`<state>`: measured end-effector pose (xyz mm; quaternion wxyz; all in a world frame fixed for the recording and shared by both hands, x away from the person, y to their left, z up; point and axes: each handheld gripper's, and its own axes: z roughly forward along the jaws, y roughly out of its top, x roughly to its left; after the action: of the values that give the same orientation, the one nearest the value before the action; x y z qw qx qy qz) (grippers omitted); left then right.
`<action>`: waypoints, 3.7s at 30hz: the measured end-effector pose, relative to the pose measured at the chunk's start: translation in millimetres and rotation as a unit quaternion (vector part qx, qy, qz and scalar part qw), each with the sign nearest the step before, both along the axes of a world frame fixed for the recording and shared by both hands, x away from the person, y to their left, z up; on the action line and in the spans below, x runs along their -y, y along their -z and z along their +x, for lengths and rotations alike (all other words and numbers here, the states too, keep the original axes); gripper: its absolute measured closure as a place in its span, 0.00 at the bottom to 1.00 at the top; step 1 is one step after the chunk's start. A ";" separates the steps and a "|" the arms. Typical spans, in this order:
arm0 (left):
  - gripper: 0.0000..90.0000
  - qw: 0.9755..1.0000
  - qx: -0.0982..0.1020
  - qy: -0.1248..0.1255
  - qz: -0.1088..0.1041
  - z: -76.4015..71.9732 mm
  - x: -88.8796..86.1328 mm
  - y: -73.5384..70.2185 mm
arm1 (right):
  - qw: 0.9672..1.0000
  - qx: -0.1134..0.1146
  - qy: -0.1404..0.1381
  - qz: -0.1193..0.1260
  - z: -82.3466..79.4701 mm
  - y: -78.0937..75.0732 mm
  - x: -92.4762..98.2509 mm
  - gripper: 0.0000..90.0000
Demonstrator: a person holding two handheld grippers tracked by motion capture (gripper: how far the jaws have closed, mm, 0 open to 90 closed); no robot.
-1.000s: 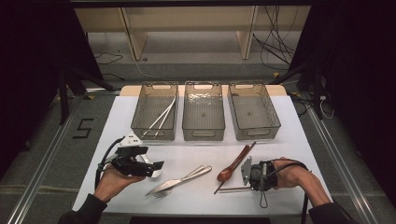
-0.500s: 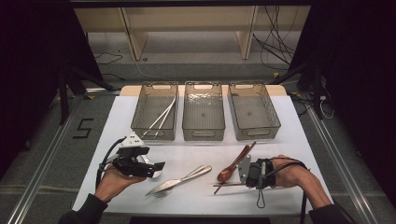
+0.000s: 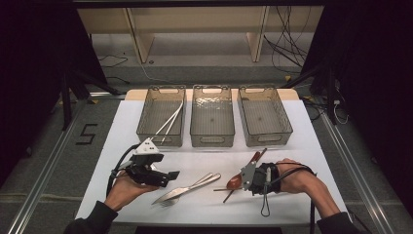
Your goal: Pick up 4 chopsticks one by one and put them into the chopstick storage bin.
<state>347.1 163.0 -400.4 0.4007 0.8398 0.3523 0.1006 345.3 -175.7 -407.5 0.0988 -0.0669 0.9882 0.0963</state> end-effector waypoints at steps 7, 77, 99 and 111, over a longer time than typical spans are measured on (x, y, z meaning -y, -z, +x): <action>0.18 0.999 -0.002 0.039 0.007 -1.3 24.9 -2.1 | 1.000 0.013 -0.012 0.009 -1.0 -4.6 -12.0 0.96; 0.95 0.967 -0.040 0.236 0.083 -18.5 112.5 17.5 | 0.997 0.040 -0.066 0.020 -17.5 -12.2 -45.3 0.95; 0.95 0.976 -0.040 0.200 0.075 -3.4 85.4 9.2 | 0.993 0.073 0.022 0.091 -10.8 -32.9 -25.3 0.56; 0.95 0.994 -0.022 0.107 0.030 17.1 42.9 -1.6 | 0.987 0.055 0.092 0.119 -1.3 -21.2 10.0 0.38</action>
<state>364.2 120.1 -398.8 0.3762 0.8863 0.2657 0.0488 344.0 -185.7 -386.2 0.1688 0.0310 0.9647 0.1998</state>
